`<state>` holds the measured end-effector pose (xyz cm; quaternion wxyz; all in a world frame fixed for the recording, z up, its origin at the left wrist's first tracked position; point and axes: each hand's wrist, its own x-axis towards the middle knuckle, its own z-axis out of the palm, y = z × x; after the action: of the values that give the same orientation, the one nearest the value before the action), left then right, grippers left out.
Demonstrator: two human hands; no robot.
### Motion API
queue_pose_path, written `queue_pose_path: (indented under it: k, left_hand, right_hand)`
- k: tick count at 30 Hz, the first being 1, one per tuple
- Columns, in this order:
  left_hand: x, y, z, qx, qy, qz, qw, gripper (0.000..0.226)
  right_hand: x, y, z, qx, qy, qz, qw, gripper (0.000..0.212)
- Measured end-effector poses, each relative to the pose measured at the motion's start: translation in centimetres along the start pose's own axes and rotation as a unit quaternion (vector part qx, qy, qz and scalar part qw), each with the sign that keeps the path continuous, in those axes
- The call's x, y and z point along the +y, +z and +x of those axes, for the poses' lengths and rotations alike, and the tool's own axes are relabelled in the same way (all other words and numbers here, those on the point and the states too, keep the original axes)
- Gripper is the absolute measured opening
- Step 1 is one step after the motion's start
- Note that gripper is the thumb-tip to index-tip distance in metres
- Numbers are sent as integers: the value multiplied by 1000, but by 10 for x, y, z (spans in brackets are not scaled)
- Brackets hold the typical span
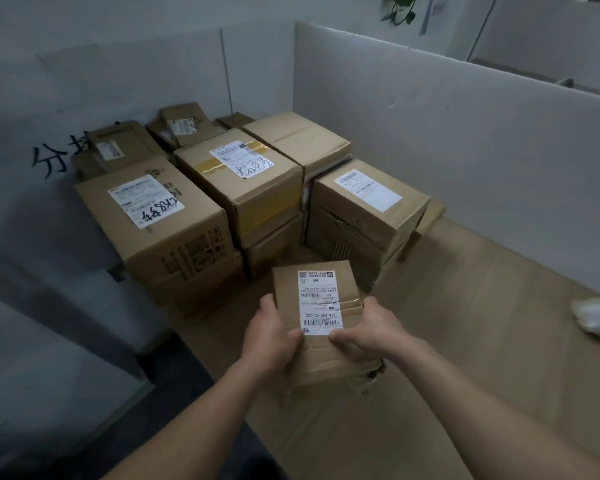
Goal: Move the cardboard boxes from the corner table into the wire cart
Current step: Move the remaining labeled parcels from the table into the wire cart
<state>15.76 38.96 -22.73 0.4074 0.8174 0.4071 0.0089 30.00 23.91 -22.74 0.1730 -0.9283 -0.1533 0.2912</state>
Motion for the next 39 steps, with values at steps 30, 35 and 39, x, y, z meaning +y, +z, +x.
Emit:
queue_pose_path:
  k: [30, 35, 39]
  left_hand:
    - [-185, -124, -251, 220, -197, -72, 953, 50]
    - [-241, -181, -311, 288, -224, -108, 925, 54]
    - [-286, -223, -360, 342, -237, -148, 897, 59]
  right_hand:
    - [-123, 155, -198, -95, -286, -63, 951, 42]
    - [-193, 198, -266, -99, -376, -102, 915, 41]
    - [-248, 235, -322, -109, -432, -129, 886, 35]
